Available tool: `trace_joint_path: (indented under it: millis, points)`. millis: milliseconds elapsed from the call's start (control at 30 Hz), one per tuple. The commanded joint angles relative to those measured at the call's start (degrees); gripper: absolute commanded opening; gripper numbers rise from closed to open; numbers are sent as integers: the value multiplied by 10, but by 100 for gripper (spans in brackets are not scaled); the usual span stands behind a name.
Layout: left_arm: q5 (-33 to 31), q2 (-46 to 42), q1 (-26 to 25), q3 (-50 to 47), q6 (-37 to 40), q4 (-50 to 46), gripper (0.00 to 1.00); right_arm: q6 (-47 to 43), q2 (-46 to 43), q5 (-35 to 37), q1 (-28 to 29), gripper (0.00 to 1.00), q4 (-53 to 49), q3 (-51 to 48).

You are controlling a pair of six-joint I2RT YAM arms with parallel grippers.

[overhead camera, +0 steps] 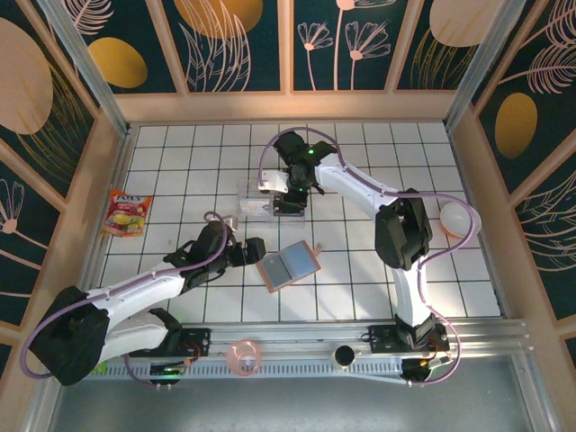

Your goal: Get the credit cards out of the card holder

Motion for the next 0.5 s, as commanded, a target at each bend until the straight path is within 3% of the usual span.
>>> trace_joint_path:
  millis: [0,467]
  points:
    - [8,4,5,8,-4,3,94,-22,8,6,-4,0,11,-15]
    - [9,-3,5,-3,-13,14,94,-15,24,5,7,0,17,-27]
